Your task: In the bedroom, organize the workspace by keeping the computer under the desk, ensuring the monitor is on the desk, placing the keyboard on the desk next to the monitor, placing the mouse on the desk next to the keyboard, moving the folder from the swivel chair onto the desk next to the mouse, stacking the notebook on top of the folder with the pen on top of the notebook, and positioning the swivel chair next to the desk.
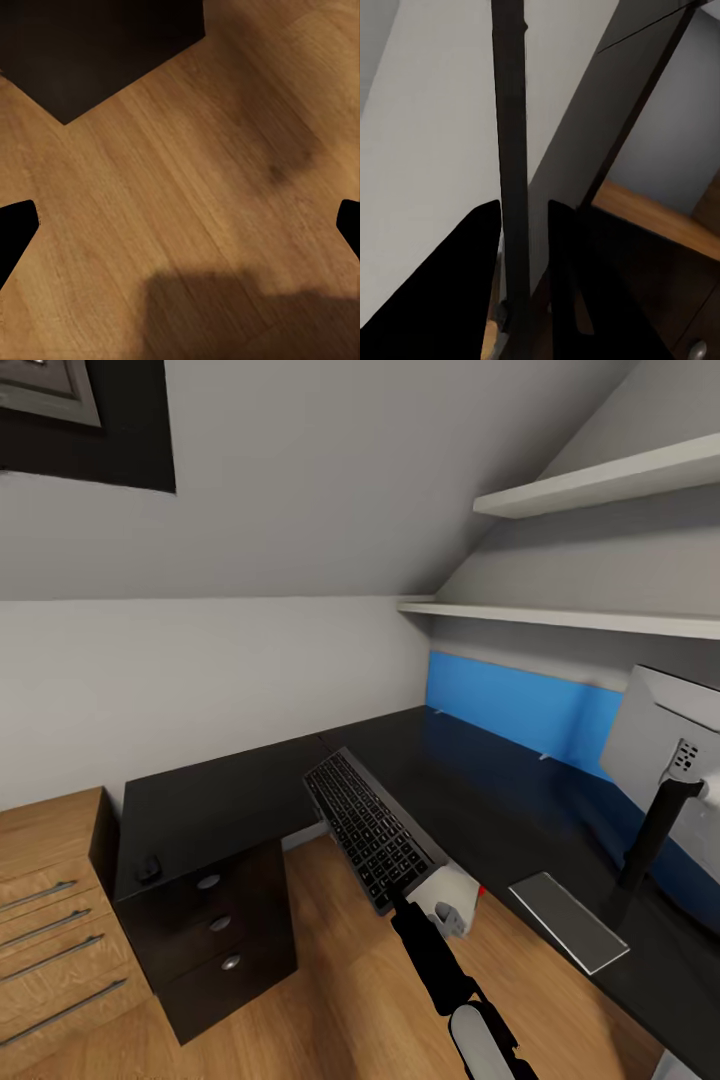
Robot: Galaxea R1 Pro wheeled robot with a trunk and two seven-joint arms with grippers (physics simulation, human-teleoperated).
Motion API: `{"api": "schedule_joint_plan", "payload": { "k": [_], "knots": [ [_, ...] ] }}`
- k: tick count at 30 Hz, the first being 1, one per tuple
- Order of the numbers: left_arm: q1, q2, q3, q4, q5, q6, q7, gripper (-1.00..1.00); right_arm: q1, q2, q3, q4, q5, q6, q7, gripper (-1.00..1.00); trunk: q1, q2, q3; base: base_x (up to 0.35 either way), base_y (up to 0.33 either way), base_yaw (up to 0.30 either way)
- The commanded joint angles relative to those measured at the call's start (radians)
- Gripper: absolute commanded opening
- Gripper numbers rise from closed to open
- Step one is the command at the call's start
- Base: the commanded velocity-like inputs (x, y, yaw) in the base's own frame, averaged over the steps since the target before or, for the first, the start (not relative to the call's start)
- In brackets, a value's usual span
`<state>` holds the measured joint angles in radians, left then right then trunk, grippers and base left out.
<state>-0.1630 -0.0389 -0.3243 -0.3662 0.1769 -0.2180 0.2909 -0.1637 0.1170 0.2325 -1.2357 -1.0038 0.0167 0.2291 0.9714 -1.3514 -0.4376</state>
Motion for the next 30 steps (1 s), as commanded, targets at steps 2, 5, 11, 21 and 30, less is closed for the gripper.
{"api": "schedule_joint_plan", "payload": {
  "k": [2,5,11,21,30],
  "knots": [
    [-0.001,0.001,-0.008,0.001,0.01,-0.004,0.006,1.0,0.0,0.0,0.0,0.0,-0.012,0.002,0.005,-1.0,0.0,-0.001,0.002,0.0,0.0,0.17],
    [-0.001,0.001,-0.007,0.001,0.011,-0.004,0.006,1.0,0.0,0.0,0.0,0.001,-0.012,0.002,0.007,-1.0,0.0,-0.001,0.005,0.0,0.0,0.17],
    [-0.001,0.0,-0.01,0.028,0.011,-0.005,0.006,1.0,0.0,0.0,0.001,0.001,-0.012,0.003,0.009,-1.0,0.0,-0.001,0.013,0.0,0.0,0.17],
    [-0.001,-0.001,-0.012,0.039,0.01,-0.006,0.006,1.0,0.0,0.001,0.039,0.021,-0.012,0.002,0.006,-1.0,0.0,-0.001,0.025,0.0,0.0,0.17],
    [-0.001,-0.002,-0.011,0.04,0.01,-0.006,0.006,1.0,0.0,0.0,0.042,0.022,-0.01,0.003,0.003,-1.0,0.0,-0.001,0.036,0.0,0.0,0.179]
  ]
}}
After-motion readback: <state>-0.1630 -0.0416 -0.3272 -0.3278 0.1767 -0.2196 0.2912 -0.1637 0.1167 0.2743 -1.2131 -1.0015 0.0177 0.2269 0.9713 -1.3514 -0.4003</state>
